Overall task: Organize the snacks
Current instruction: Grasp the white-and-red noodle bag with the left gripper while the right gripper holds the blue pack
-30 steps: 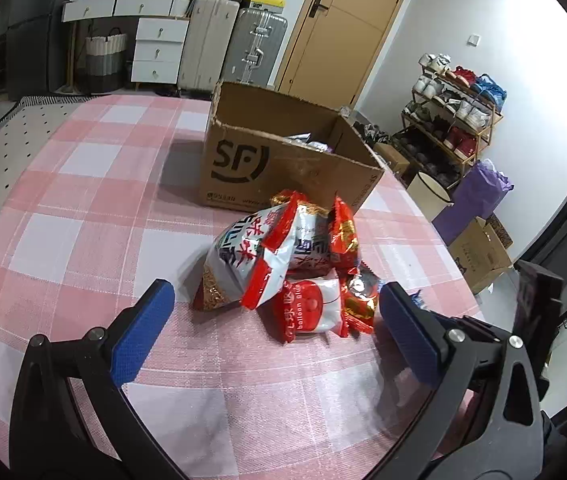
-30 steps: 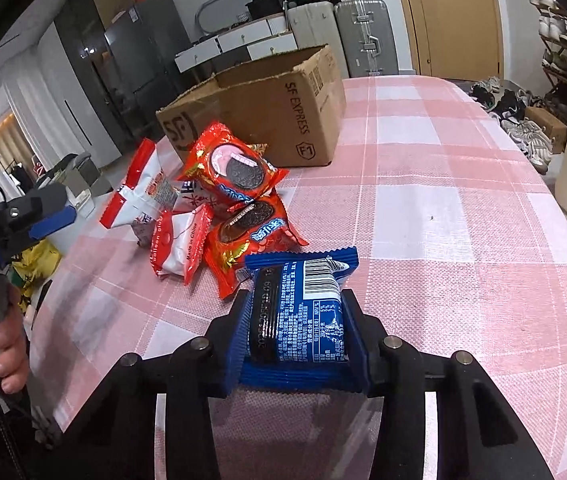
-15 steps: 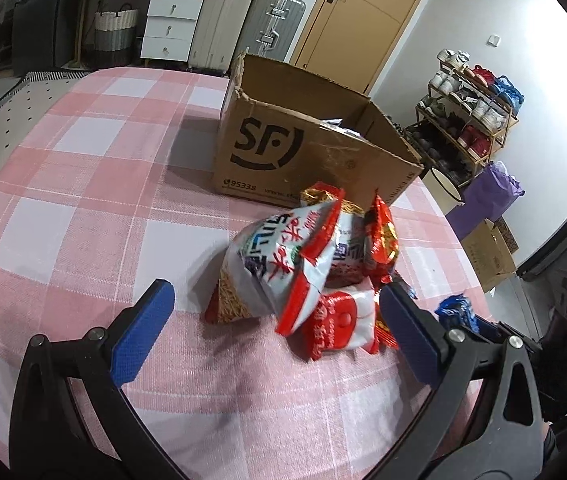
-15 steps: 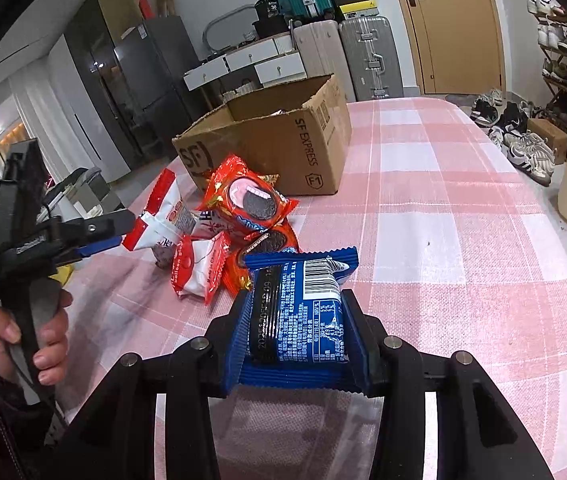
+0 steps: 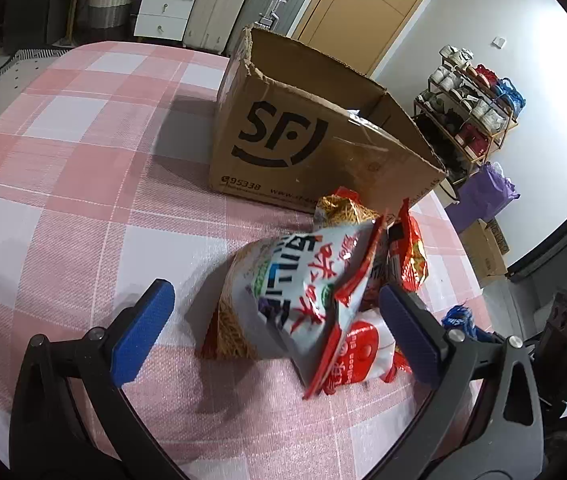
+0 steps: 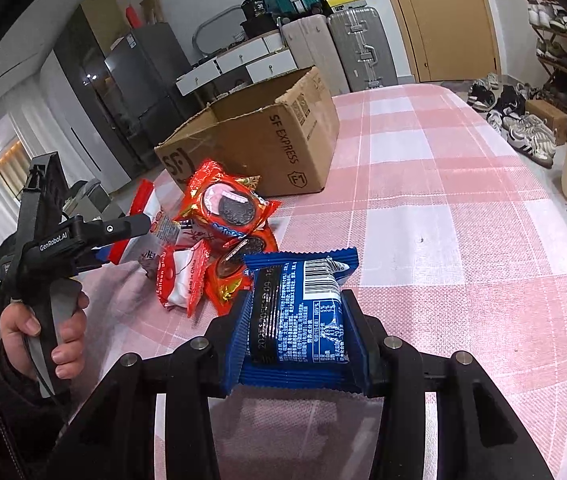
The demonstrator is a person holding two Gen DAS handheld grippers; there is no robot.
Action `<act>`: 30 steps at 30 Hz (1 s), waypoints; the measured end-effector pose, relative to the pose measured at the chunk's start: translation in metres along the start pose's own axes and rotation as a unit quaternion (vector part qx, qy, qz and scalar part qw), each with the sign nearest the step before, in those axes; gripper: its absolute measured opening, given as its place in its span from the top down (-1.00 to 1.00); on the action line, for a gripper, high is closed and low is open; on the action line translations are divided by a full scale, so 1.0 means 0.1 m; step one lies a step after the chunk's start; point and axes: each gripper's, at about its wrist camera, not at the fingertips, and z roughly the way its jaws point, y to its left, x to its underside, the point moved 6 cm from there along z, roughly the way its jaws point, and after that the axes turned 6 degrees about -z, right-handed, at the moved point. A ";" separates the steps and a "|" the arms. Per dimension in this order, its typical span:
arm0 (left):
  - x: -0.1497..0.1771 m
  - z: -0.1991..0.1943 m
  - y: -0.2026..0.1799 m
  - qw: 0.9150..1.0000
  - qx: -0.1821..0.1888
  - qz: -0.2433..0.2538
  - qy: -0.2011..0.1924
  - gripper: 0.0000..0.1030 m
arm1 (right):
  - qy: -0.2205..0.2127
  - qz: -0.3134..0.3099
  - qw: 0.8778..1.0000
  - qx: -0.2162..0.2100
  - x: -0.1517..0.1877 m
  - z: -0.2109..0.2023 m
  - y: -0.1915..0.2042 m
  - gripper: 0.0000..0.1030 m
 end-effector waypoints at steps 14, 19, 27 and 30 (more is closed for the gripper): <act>-0.20 0.24 0.07 0.999 0.032 -0.018 0.003 -0.27 | 0.014 0.016 1.000 -0.009 0.02 0.13 -0.07 0.15; -0.25 0.31 0.08 0.999 0.037 -0.017 0.005 0.11 | 0.015 0.018 1.000 -0.010 0.02 0.13 -0.08 0.15; -0.24 0.21 0.17 1.000 0.021 -0.013 -0.005 0.12 | 0.006 0.013 1.000 -0.003 0.01 0.07 -0.06 0.15; -0.20 0.14 0.17 1.000 0.020 -0.012 -0.008 0.12 | 0.002 0.010 1.000 0.001 -0.01 0.02 -0.05 0.15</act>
